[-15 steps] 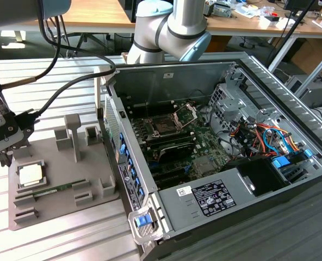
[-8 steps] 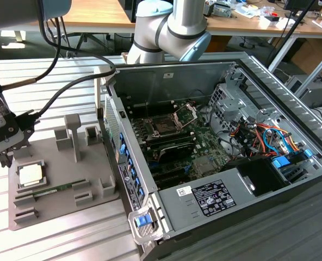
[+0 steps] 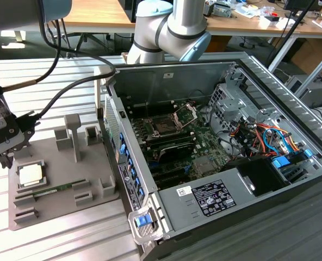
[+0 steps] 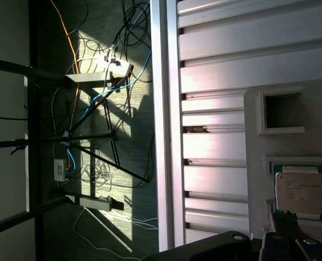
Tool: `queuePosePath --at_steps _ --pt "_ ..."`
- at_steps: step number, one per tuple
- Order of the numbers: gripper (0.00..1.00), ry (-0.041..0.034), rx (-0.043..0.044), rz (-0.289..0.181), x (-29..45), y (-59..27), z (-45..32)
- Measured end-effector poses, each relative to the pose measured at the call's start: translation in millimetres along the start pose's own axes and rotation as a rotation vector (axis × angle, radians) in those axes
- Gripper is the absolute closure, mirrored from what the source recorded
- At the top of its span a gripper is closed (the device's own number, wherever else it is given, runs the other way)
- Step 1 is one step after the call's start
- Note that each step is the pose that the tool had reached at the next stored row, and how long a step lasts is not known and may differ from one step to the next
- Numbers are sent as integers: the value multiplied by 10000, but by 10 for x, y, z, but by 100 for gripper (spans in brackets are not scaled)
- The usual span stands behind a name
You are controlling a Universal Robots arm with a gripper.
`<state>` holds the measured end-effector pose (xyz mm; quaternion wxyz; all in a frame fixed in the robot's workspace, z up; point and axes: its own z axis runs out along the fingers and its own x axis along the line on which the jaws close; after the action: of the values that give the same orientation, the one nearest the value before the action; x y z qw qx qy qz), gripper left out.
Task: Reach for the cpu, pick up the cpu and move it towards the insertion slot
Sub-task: 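Pick up the cpu and move it towards the insertion slot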
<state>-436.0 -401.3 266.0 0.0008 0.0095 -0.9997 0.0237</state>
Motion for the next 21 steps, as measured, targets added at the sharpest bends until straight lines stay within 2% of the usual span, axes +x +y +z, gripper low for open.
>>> queuePosePath --at_steps 21 --pt "89 2 81 0 0 3 67"
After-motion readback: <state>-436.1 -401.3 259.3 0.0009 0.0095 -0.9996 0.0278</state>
